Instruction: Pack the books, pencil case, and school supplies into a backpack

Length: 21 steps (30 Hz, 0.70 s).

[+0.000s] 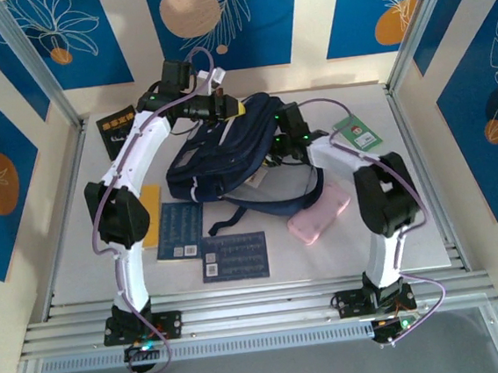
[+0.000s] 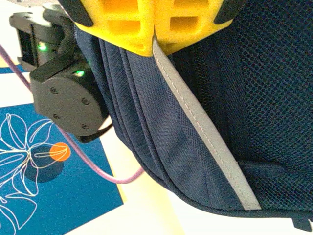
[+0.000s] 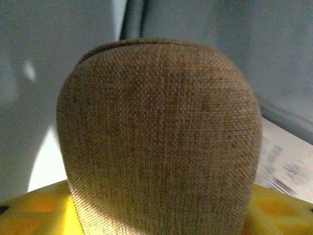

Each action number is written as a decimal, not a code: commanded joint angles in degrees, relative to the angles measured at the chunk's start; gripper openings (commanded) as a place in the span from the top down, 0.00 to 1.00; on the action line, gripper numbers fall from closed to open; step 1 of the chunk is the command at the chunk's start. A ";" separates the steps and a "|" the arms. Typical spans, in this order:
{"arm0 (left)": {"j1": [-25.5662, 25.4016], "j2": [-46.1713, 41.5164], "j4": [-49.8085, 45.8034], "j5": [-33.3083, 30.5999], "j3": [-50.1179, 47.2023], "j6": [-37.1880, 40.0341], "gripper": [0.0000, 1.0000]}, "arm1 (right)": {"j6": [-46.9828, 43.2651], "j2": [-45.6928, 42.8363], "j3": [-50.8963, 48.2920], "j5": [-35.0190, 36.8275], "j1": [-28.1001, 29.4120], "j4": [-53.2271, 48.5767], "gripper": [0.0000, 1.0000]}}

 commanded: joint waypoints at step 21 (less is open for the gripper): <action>4.57 1.54 8.51 7.97 6.15 -4.98 1.00 | 12.10 20.00 17.19 -2.27 7.76 11.42 0.10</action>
